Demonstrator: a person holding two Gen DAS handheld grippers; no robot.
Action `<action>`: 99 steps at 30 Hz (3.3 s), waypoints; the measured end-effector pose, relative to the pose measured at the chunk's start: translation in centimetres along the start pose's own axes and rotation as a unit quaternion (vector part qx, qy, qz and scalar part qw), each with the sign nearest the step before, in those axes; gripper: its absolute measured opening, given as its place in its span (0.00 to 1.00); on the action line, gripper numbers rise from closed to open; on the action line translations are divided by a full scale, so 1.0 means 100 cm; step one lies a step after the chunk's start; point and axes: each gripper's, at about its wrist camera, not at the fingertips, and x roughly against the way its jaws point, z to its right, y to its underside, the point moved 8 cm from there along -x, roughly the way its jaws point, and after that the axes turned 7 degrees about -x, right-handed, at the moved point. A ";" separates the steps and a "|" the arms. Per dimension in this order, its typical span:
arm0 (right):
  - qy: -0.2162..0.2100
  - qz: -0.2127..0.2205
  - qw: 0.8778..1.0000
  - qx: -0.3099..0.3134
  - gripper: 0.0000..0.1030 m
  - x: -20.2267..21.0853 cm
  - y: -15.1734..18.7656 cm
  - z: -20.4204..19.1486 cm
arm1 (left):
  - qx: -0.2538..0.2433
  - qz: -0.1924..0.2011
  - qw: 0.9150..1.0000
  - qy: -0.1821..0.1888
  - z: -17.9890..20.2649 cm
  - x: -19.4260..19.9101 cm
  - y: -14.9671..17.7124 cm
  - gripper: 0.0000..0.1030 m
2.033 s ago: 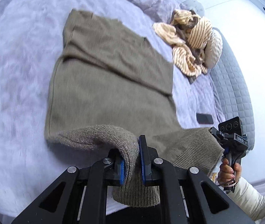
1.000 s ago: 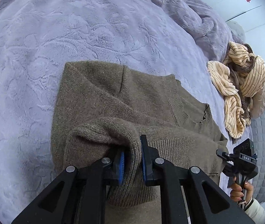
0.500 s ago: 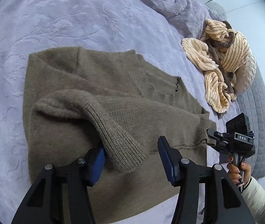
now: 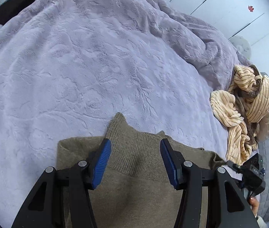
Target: Fold small clothes
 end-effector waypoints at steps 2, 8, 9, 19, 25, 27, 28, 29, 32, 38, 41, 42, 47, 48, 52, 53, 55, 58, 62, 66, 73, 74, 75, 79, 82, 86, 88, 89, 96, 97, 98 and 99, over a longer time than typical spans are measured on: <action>-0.007 0.007 1.000 0.013 0.69 0.010 0.004 -0.007 | -0.042 -0.003 0.999 -0.027 0.002 0.007 0.006 0.54; 0.032 0.012 0.996 0.087 0.52 0.032 0.027 -0.021 | -0.122 -0.038 0.989 -0.078 0.004 0.016 0.052 0.54; 0.038 -0.003 0.995 0.095 0.51 0.029 0.033 -0.021 | -0.124 -0.043 0.988 -0.085 0.003 0.014 0.062 0.54; 0.191 0.076 0.970 0.132 0.49 0.019 -0.003 0.018 | -0.120 -0.060 0.982 -0.133 -0.024 0.003 0.101 0.54; 0.211 0.101 0.965 0.116 0.50 0.056 -0.011 0.022 | -0.104 -0.061 0.983 -0.135 -0.026 0.023 0.105 0.54; 0.211 0.091 0.965 0.128 0.53 0.061 0.005 0.020 | -0.103 -0.065 0.983 -0.140 -0.024 0.028 0.111 0.54; 0.211 0.086 0.965 0.131 0.56 0.063 0.015 0.021 | -0.104 -0.067 0.982 -0.143 -0.023 0.030 0.115 0.54; 0.209 0.081 0.966 0.132 0.57 0.065 0.026 0.022 | -0.105 -0.069 0.981 -0.146 -0.021 0.032 0.118 0.54; 0.208 0.063 0.968 0.127 0.58 0.066 0.061 0.033 | -0.107 -0.068 0.980 -0.155 -0.018 0.038 0.128 0.64; 0.247 0.028 0.959 0.133 0.58 0.073 0.131 0.068 | -0.104 -0.074 0.978 -0.164 -0.018 0.054 0.160 0.94; 0.265 0.010 0.957 0.121 0.62 0.075 0.155 0.084 | -0.086 -0.102 0.978 -0.163 -0.024 0.056 0.182 0.94; 0.273 0.005 0.955 0.117 0.65 0.075 0.162 0.089 | -0.085 -0.107 0.976 -0.167 -0.025 0.058 0.188 0.94; 0.288 -0.002 0.951 0.114 0.69 0.078 0.185 0.092 | -0.057 -0.119 0.978 -0.160 -0.028 0.074 0.209 0.94; 0.284 -0.004 0.952 0.114 0.70 0.078 0.189 0.091 | -0.054 -0.120 0.978 -0.161 -0.027 0.077 0.213 0.94; 0.285 -0.015 0.949 0.133 0.72 0.076 0.205 0.081 | -0.039 -0.132 0.977 -0.163 -0.026 0.087 0.225 0.94; 0.287 -0.017 0.948 0.139 0.72 0.075 0.209 0.078 | -0.035 -0.134 0.977 -0.163 -0.025 0.090 0.227 0.94; 0.283 -0.022 0.948 0.148 0.72 0.071 0.217 0.069 | -0.036 -0.131 0.976 -0.170 -0.024 0.098 0.232 0.94; 0.267 -0.029 0.951 0.154 0.77 0.065 0.228 0.056 | -0.042 -0.133 0.975 -0.170 -0.020 0.106 0.238 0.94; 0.260 -0.040 0.949 0.171 0.77 0.055 0.247 0.041 | -0.052 -0.149 0.979 -0.128 -0.011 0.106 0.246 0.94; 0.264 -0.054 0.946 0.180 0.78 0.044 0.265 0.037 | -0.061 -0.147 0.981 -0.110 -0.006 0.105 0.249 0.94; 0.273 -0.060 0.944 0.174 0.78 0.024 0.291 0.027 | -0.039 -0.149 0.985 -0.074 -0.011 0.105 0.249 0.94; 0.275 -0.057 0.945 0.171 0.77 0.023 0.294 0.025 | -0.041 -0.153 0.985 -0.069 -0.012 0.104 0.251 0.94; 0.275 -0.054 0.945 0.167 0.77 0.021 0.296 0.023 | -0.045 -0.157 0.984 -0.067 -0.013 0.101 0.251 0.94; 0.279 -0.044 0.947 0.153 0.77 0.012 0.308 0.015 | -0.065 -0.162 0.982 -0.075 -0.020 0.096 0.246 0.94; 0.285 -0.042 0.946 0.147 0.78 0.004 0.316 0.011 | -0.067 -0.158 0.982 -0.078 -0.030 0.099 0.239 0.94; 0.290 -0.040 0.946 0.140 0.78 -0.007 0.322 0.005 | -0.070 -0.154 0.983 -0.071 -0.039 0.100 0.230 0.94; 0.293 -0.039 0.945 0.143 0.78 -0.011 0.323 -0.001 | -0.074 -0.154 0.983 -0.067 -0.042 0.099 0.228 0.94; 0.294 -0.037 0.944 0.145 0.78 -0.012 0.324 -0.004 | -0.074 -0.154 0.983 -0.063 -0.043 0.099 0.227 0.94; 0.306 -0.033 0.939 0.153 0.78 -0.015 0.324 -0.013 | -0.047 -0.158 0.986 -0.030 -0.053 0.092 0.221 0.94; 0.308 -0.034 0.939 0.151 0.78 -0.016 0.324 -0.012 | -0.041 -0.159 0.986 -0.024 -0.055 0.090 0.221 0.94; 0.310 -0.034 0.938 0.149 0.78 -0.016 0.324 -0.011 | -0.031 -0.160 0.987 -0.014 -0.056 0.088 0.220 0.94; 0.312 -0.033 0.938 0.147 0.78 -0.016 0.324 -0.011 | -0.019 -0.162 0.987 -0.003 -0.058 0.085 0.219 0.94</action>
